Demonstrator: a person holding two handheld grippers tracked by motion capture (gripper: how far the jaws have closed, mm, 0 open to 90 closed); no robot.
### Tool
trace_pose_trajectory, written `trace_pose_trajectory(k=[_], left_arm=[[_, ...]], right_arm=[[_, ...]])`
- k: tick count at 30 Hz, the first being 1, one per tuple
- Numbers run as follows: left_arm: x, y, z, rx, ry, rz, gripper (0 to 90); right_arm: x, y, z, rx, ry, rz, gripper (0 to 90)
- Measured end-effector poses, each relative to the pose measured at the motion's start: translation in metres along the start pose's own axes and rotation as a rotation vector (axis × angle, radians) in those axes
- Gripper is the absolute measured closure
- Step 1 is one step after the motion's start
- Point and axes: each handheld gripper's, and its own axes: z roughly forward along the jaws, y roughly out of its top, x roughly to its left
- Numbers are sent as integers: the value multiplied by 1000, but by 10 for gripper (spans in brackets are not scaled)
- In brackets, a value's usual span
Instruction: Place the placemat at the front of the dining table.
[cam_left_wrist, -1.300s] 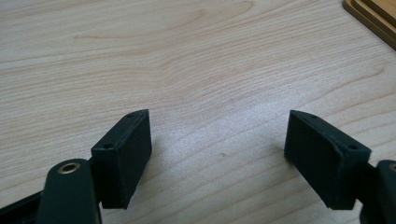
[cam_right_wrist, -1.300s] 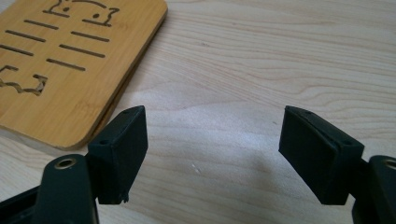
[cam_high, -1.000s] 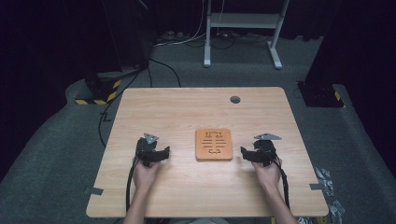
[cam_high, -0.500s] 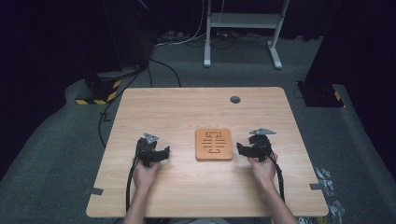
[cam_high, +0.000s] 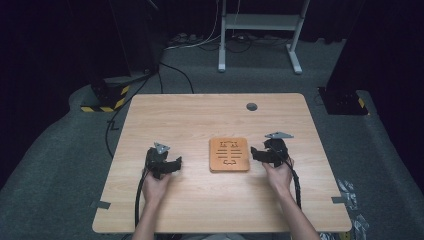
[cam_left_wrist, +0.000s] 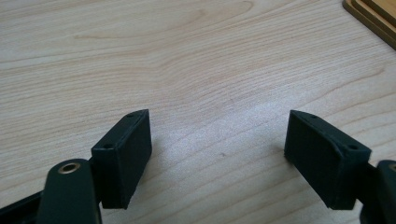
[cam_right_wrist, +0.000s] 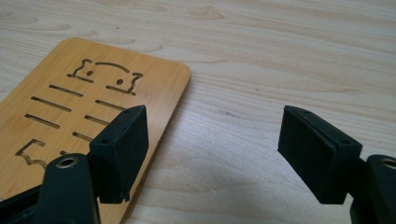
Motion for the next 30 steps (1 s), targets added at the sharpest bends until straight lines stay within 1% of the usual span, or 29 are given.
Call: trace_pose_trajectory(k=[2, 6, 10, 11, 13, 14, 17, 20, 22, 23, 24, 30], left_arm=[[0, 0, 0, 0, -1, 1, 231], [0, 0, 0, 0, -1, 1, 231], [0, 0, 0, 0, -1, 1, 231], [0, 0, 0, 0, -1, 2, 231], [0, 0, 0, 0, -1, 2, 231], [0, 0, 0, 0, -1, 1, 231], [0, 0, 0, 0, -1, 2, 231], [0, 0, 0, -1, -1, 1, 231], [0, 0, 0, 0, -1, 2, 231], [0, 0, 0, 0, -1, 2, 231], [0, 0, 0, 0, -1, 2, 231], [0, 0, 0, 0, -1, 2, 231]], right_arm=[[2, 3, 2, 0, -3, -16, 246], [4, 5, 6, 2, 0, -16, 252], [3, 5, 9, 22, -1, -10, 253], [4, 5, 10, 25, -8, -8, 255], [3, 5, 14, 26, -34, -23, 258], [3, 4, 15, 36, -35, -20, 258], [3, 4, 18, 42, -40, -18, 259], [2, 2, 24, 59, -48, -17, 258], [2, 1, 28, 61, -58, -24, 258], [2, 1, 28, 61, -58, -24, 258], [2, 0, 30, 76, -58, -18, 259], [1, -2, 34, 84, -58, -16, 259]])
